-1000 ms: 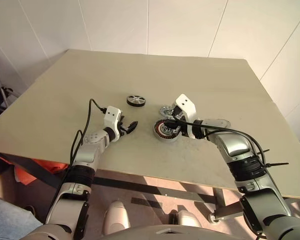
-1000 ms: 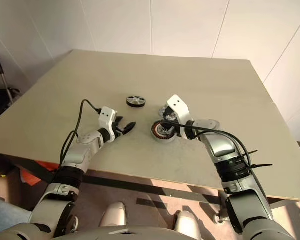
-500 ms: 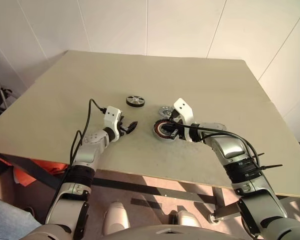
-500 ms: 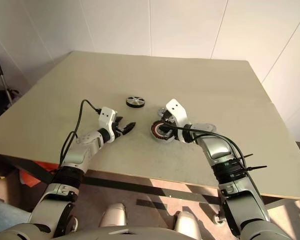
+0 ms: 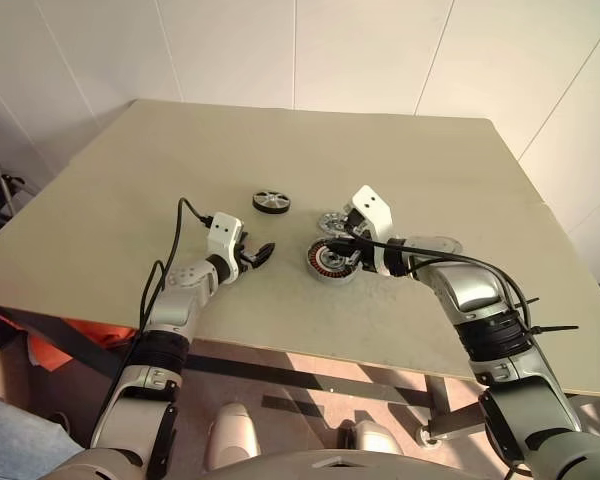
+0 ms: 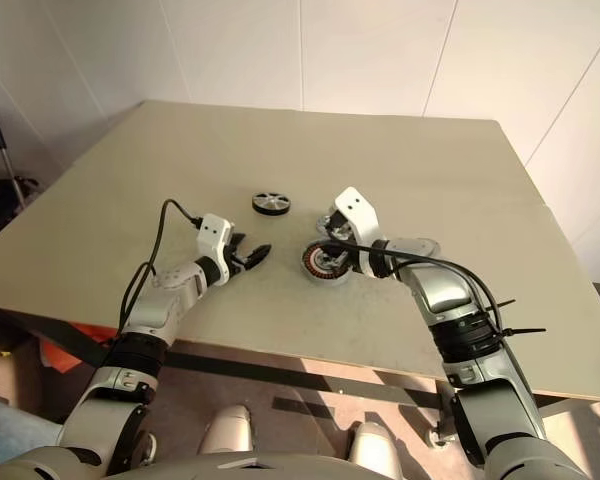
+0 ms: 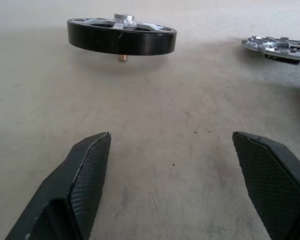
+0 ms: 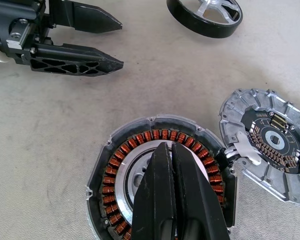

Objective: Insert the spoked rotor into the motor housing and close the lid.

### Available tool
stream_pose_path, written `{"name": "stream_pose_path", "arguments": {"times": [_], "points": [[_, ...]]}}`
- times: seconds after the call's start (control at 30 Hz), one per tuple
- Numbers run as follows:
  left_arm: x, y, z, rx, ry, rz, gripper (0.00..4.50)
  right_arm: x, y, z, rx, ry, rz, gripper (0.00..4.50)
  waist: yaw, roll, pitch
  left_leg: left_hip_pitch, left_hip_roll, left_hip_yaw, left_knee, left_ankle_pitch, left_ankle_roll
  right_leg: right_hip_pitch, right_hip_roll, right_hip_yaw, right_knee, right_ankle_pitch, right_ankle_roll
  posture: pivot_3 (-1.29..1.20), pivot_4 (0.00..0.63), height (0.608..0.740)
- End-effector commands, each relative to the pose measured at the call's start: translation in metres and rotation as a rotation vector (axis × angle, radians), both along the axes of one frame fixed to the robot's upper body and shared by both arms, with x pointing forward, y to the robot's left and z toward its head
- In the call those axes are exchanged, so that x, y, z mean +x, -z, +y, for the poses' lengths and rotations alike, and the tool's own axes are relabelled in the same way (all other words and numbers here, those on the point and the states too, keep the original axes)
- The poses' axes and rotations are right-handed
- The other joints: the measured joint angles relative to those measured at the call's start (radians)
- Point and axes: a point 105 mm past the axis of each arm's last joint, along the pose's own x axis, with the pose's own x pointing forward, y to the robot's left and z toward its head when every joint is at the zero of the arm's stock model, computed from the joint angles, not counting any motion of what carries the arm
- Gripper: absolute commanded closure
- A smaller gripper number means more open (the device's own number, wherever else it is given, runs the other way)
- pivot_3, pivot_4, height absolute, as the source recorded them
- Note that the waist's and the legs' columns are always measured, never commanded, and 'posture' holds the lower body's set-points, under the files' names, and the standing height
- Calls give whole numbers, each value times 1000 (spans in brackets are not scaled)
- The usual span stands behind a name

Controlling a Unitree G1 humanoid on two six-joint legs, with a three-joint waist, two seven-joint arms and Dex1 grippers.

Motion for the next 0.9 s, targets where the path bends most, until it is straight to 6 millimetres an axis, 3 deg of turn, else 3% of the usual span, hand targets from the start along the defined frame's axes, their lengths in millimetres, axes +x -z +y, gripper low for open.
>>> {"name": "stream_pose_path", "arguments": {"times": [0.03, 0.27, 0.53, 0.73, 0.9], "points": [[3, -8, 3, 6, -7, -30, 388, -3, -12, 2, 18, -17, -35, 4459, 0, 0, 0, 0, 0, 0, 0, 0, 0, 0, 0, 0, 0, 0, 0, 0, 0, 740], [3, -8, 3, 7, -6, -30, 388, -2, 34, -6, -27, 56, 83, 4459, -3, 0, -1, 1, 0, 0, 0, 0, 0, 0, 0, 0, 0, 0, 0, 0, 0, 740], [3, -8, 4, 8, -8, -29, 388, 3, 4, -5, 6, 27, -8, 4459, -1, 0, -1, 2, 0, 0, 1, 0, 0, 2, 0, 0, 0, 0, 0, 0, 0, 740], [3, -8, 4, 6, -9, -28, 388, 5, -35, 1, 40, -10, -106, 4459, -1, 0, 0, -1, 0, 0, 0, 0, 0, -1, 0, 0, 0, 0, 0, 0, 0, 740], [2, -7, 4, 6, -8, -26, 388, 0, -40, 5, 41, -26, -114, 4459, 0, 0, -1, 0, 0, 0, 0, 0, 0, -1, 0, 0, 0, 0, 0, 0, 0, 740]]}}
